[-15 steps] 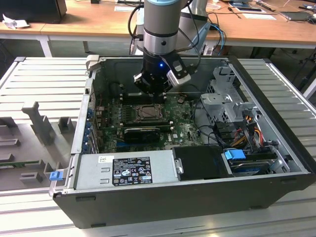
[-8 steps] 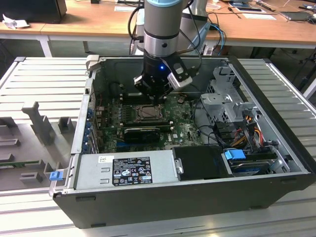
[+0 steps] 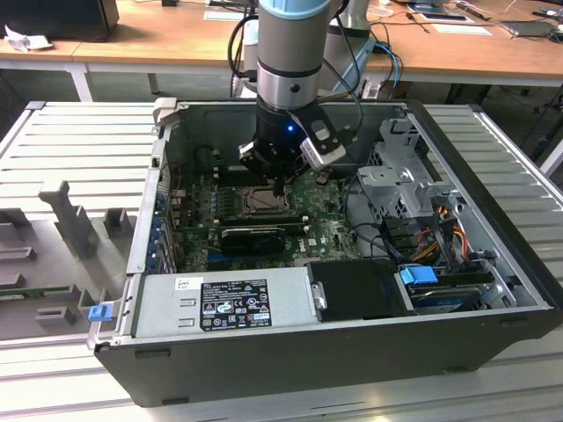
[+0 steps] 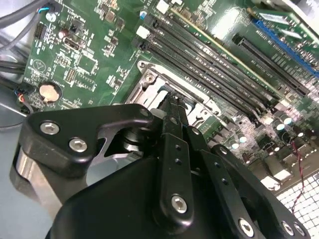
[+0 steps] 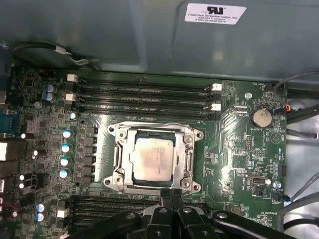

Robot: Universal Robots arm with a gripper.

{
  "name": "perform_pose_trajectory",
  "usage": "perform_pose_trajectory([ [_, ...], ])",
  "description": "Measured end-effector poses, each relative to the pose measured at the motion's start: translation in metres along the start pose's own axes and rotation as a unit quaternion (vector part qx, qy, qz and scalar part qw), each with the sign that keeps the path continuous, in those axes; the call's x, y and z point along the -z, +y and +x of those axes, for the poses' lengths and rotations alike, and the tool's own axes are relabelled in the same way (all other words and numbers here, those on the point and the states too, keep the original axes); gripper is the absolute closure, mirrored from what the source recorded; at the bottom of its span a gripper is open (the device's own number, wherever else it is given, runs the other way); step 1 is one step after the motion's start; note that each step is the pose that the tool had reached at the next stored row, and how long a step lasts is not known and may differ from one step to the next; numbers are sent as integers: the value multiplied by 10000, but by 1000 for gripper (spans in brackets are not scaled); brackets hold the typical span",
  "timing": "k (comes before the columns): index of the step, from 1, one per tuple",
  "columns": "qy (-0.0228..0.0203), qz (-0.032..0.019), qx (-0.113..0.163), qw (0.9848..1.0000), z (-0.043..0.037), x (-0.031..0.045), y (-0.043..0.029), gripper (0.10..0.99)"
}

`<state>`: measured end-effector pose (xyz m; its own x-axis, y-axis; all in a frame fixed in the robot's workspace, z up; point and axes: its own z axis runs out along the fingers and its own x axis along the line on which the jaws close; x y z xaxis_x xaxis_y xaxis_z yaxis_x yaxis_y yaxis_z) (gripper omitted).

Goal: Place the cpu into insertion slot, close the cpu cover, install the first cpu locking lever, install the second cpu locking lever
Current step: 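Install the second cpu locking lever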

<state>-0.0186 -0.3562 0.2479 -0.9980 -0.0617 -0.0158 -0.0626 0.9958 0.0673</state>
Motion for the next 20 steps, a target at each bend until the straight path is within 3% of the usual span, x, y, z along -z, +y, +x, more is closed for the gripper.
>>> perform_pose_trajectory([
  [1, 13, -27, 1, 10000, 1, -5, -15, 980],
  [4, 10, -189, 49, 9998, 45, -28, -75, 980],
  [5, 9, -217, 58, 9997, 57, -32, -102, 980],
  [10, 6, -277, 60, 9996, 123, -36, -262, 980],
  [15, 2, -355, 75, 9993, 354, -77, -257, 980],
  [20, 2, -374, 93, 9993, 442, -239, -264, 980],
])
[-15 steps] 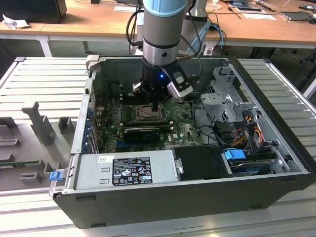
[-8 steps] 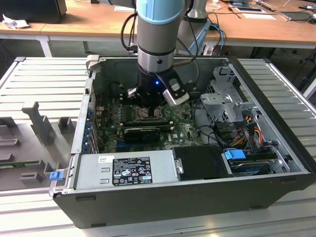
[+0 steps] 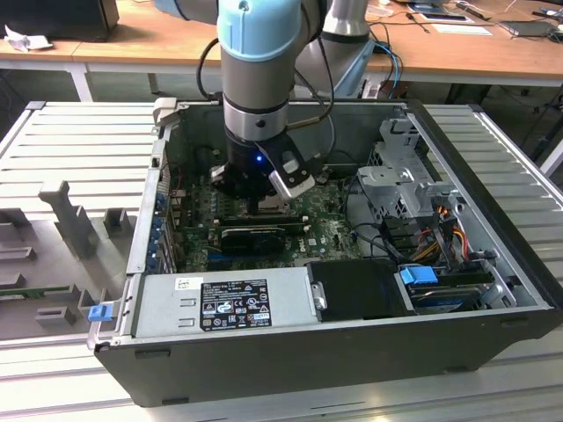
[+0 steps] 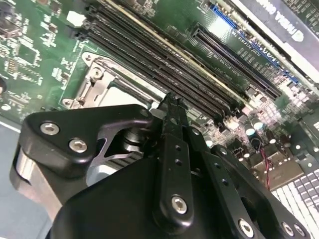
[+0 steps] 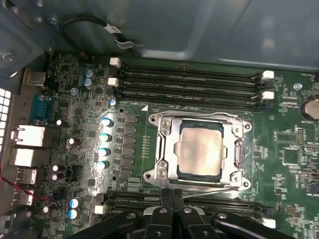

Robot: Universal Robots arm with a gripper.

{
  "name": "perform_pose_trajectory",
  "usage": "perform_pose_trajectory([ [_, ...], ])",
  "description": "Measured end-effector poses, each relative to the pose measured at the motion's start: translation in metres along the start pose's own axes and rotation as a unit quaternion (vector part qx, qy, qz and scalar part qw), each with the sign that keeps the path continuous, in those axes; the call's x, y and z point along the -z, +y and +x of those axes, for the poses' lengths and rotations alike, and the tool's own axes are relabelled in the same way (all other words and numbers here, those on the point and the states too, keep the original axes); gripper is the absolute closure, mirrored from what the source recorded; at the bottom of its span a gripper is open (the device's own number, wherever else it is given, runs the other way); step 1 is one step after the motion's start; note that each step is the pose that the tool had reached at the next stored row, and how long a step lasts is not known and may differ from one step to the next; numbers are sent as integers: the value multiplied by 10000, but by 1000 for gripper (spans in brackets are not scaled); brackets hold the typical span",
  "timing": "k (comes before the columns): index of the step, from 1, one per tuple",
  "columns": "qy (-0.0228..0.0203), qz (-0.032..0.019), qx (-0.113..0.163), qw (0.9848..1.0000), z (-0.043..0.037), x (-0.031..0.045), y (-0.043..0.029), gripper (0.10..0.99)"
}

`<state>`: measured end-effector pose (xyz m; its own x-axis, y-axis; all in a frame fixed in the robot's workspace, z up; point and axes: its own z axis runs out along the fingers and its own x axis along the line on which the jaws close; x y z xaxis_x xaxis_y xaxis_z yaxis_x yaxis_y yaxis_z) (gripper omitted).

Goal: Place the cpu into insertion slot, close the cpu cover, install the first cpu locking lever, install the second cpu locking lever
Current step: 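Install the second cpu locking lever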

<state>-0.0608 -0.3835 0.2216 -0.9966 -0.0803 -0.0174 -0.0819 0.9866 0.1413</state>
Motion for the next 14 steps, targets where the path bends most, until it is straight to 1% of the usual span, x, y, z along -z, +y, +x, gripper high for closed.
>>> perform_pose_trajectory([
  [3, 2, -6, 19, 10000, 58, -109, -11, 980],
  [4, 2, -37, 25, 10000, 60, -124, -17, 980],
  [6, -4, -97, 25, 9999, 66, -134, -51, 980],
  [7, -10, -166, 25, 9999, 71, -138, -83, 980],
  [9, -26, -358, 28, 9994, 89, -136, -139, 980],
  [10, -30, -415, 28, 9991, 94, -136, -155, 980],
  [12, -44, -591, 35, 9982, 118, -137, -225, 980],
  [13, -49, -660, 39, 9978, 129, -138, -240, 980],
  [14, -53, -707, 41, 9975, 136, -141, -244, 980],
])
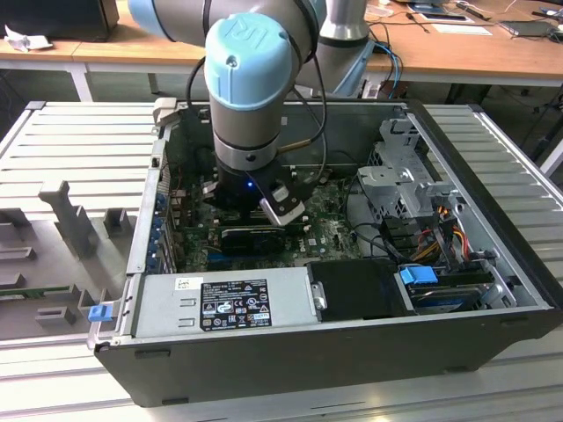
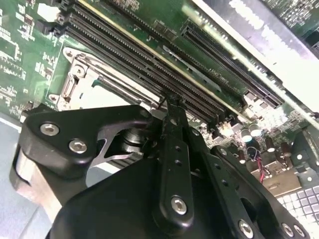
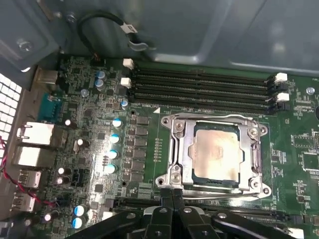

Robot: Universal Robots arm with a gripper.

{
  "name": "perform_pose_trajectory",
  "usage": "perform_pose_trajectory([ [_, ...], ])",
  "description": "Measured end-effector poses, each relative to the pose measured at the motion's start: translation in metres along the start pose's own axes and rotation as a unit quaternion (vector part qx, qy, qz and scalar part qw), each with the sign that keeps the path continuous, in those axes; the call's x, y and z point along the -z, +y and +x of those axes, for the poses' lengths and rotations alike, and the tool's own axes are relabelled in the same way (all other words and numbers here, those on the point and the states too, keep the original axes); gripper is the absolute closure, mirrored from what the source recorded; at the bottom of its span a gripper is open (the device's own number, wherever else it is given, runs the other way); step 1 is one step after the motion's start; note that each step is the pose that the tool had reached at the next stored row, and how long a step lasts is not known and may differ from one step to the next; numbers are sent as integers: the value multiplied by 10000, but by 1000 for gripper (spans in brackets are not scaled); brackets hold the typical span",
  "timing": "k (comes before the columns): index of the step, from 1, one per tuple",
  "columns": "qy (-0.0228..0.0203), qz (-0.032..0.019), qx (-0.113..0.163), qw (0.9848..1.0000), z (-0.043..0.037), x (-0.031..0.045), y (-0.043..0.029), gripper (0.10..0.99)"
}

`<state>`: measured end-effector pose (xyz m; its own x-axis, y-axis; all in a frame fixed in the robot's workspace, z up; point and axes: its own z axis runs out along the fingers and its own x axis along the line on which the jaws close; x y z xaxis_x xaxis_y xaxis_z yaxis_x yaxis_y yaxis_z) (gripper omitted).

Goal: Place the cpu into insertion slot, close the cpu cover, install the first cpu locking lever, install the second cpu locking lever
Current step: 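Install the second cpu locking lever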

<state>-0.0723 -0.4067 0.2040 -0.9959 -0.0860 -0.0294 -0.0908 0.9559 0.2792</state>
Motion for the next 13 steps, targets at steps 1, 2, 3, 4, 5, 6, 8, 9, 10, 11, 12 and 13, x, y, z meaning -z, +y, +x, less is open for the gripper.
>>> perform_pose_trajectory([
  [1, -4, -48, 2, 10000, 5, -7, -2, 980],
  [2, -5, -71, 3, 10000, 8, -13, -4, 980],
  [3, -8, -93, 4, 10000, 11, -28, -7, 980],
  [4, -9, -103, 4, 9999, 13, -39, -10, 980],
  [5, -10, -114, 5, 9999, 17, -51, -14, 980],
  [6, -11, -127, 5, 9999, 19, -59, -16, 980],
  [8, -14, -165, 5, 9999, 26, -76, -21, 980],
  [9, -18, -199, 5, 9998, 36, -86, -23, 980],
  [10, -22, -243, 7, 9997, 46, -96, -24, 980],
  [11, -25, -275, 8, 9996, 55, -107, -25, 980],
  [12, -26, -283, 9, 9996, 56, -111, -25, 980],
  [13, -27, -285, 9, 9996, 56, -113, -25, 980],
])
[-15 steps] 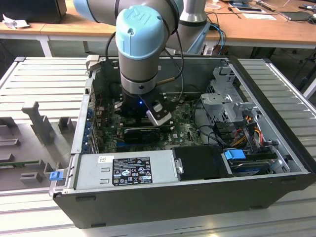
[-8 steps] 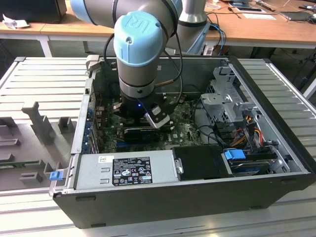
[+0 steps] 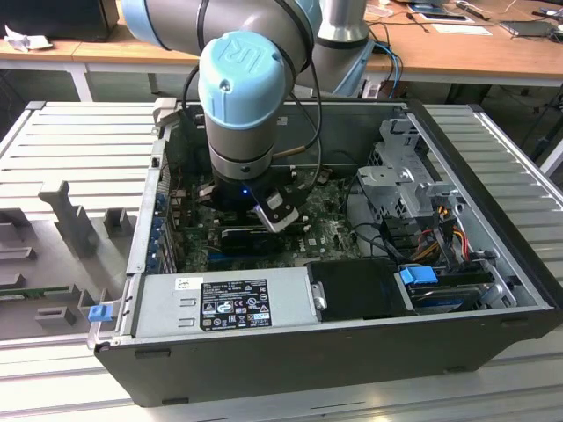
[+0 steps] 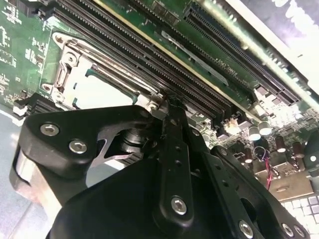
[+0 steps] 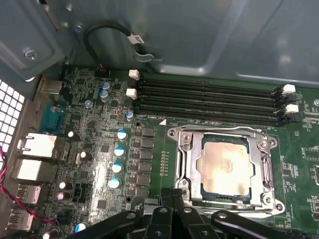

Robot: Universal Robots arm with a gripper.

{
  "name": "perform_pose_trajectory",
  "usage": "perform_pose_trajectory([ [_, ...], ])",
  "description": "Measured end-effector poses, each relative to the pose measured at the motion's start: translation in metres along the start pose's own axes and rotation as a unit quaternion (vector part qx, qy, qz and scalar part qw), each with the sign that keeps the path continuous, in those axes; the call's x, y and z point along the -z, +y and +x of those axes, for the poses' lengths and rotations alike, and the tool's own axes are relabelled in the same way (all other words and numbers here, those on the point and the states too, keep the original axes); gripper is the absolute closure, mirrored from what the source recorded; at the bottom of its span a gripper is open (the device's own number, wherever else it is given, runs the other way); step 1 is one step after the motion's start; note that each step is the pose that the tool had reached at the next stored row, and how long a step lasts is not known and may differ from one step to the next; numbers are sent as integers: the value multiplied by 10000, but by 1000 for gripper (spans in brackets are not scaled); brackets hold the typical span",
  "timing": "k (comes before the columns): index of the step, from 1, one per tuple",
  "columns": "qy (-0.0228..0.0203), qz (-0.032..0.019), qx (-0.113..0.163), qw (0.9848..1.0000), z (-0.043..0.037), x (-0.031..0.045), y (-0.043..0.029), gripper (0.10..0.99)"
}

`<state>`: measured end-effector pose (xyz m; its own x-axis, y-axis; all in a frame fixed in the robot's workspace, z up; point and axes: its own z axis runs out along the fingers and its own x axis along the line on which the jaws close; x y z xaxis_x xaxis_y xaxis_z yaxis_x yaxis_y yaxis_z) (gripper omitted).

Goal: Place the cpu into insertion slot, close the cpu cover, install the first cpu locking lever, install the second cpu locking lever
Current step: 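Install the second cpu locking lever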

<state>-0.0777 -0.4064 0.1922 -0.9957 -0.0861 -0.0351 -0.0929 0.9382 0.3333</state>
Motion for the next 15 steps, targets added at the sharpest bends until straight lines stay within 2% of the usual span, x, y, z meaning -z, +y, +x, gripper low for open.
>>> perform_pose_trajectory([
  [2, -3, -1, 1, 10000, 0, 25, 9, 980],
  [5, -2, 6, 1, 10000, -4, 142, 50, 980],
  [9, 0, 24, 1, 10000, -7, 209, 75, 980],
  [11, 0, 27, 1, 10000, -9, 267, 95, 980],
  [15, -1, 27, 1, 10000, -10, 310, 111, 980],
])
